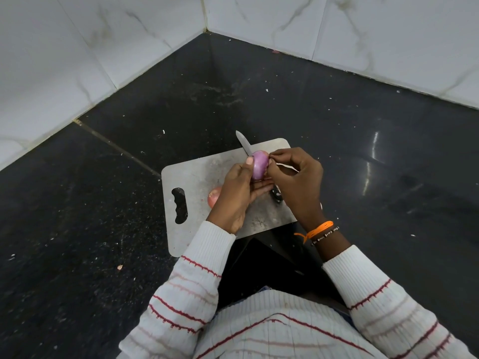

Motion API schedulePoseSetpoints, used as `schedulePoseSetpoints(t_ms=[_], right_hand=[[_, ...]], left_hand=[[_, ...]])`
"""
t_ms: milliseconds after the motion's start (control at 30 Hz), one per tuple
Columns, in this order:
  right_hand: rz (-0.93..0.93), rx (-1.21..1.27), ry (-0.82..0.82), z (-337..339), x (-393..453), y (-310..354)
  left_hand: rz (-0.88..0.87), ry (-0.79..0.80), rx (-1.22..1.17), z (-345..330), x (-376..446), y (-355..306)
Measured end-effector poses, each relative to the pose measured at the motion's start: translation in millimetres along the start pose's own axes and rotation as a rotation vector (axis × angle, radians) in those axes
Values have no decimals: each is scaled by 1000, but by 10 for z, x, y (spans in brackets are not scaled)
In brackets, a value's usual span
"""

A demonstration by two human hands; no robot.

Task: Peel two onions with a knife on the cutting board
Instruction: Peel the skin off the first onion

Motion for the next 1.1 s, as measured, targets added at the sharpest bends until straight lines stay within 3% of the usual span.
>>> schedulePoseSetpoints(t_ms=[300,933,1100], right_hand=[[-77,33,55,14,17,-66],[-149,20,9,29,10,-72],[-179,26,39,49,13,-97]], left_hand=[[9,7,-137,27,6,18],[-4,11,-11,48,11,32],[6,24,-90,55,21,39]])
Point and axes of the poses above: each hand's wrist, its own x-axis towards the middle knuckle, its own z-axis out of the back of the hand, y = z × x, the point moved 6 cm from there along x, towards the middle knuckle, and after that the axes turned 10 degrees about y, right-handed, at the moved point
